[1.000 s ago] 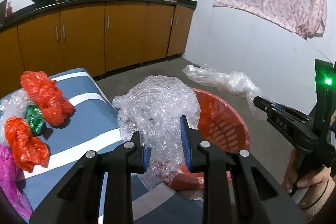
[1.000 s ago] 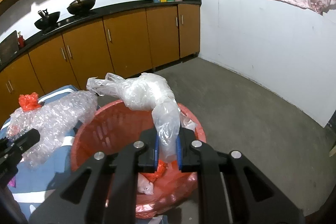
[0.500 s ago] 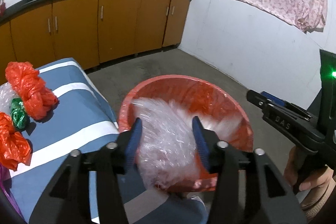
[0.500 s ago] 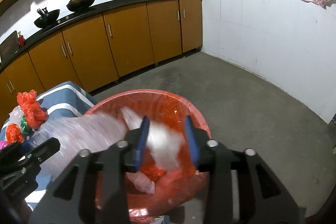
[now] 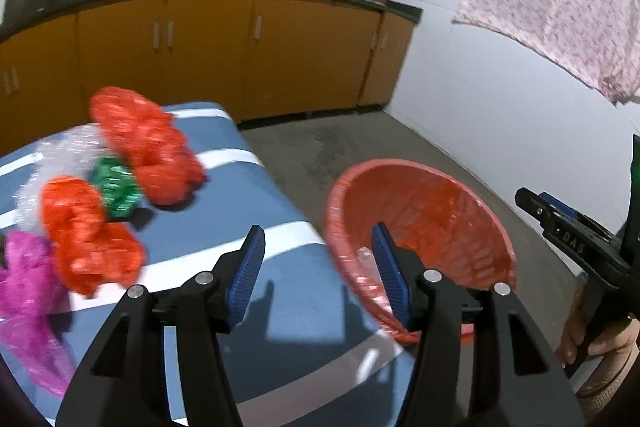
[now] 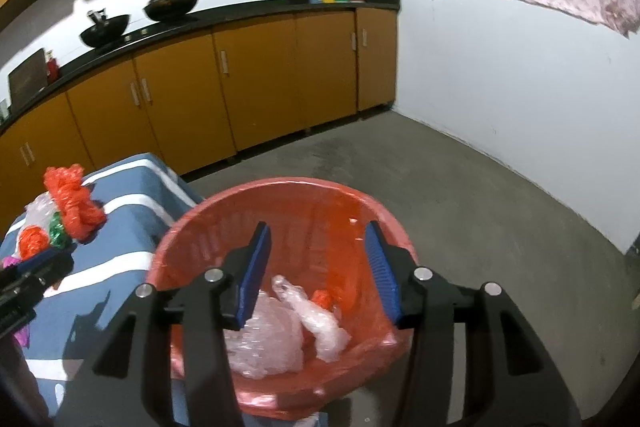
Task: Collect trash
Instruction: 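Grasp the green paw-print bag with the left tool while the right tool grasps an orange-red bag, then lift both held bags and carry them toward the basket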
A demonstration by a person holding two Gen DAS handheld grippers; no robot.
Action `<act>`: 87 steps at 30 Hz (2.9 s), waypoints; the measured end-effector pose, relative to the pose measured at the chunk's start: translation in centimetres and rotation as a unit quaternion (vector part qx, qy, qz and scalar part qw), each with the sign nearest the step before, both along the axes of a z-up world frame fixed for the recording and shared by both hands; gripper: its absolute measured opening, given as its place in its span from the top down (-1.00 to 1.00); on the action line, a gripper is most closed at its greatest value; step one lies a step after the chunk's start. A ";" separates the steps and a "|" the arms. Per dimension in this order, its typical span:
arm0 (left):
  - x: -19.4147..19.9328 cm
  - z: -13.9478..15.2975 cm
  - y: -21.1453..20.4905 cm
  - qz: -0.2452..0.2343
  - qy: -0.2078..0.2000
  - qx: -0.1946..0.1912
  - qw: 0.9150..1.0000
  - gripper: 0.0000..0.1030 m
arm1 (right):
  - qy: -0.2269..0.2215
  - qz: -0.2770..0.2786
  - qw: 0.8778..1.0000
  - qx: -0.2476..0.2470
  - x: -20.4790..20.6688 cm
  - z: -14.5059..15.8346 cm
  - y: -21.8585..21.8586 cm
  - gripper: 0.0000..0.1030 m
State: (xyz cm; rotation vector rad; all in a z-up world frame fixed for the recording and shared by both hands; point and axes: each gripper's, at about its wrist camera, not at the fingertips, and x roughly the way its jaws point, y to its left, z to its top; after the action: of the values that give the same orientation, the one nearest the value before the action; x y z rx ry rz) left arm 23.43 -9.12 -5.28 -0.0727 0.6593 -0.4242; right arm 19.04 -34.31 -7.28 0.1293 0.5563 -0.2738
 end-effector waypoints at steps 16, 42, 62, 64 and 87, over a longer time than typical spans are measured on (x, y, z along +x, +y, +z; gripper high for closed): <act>-4.0 1.7 18.0 0.212 -0.045 -0.001 0.976 -0.38 | 0.002 0.141 0.990 -0.003 3.2 0.4 13.7 -0.07; 1.8 -3.3 29.0 0.295 0.028 0.010 0.955 -0.60 | 0.033 0.226 0.973 -0.026 17.0 -1.5 26.7 -0.58; 5.2 -6.9 28.4 0.280 0.103 0.034 0.954 0.03 | 0.077 0.242 0.967 -0.025 19.2 -4.5 27.1 0.30; 5.1 -7.0 28.5 0.277 0.104 0.033 0.955 0.18 | 0.075 0.244 0.966 -0.023 18.9 -4.4 27.0 0.36; 0.7 -2.5 29.8 0.282 0.045 0.017 0.958 0.44 | 0.034 0.231 0.972 0.034 12.5 -0.4 22.9 0.41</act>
State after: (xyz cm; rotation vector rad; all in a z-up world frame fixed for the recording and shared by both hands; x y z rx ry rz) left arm 24.10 20.66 -7.76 -0.2425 0.7029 0.1416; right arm 31.55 -11.39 -7.70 0.0532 0.6464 0.1963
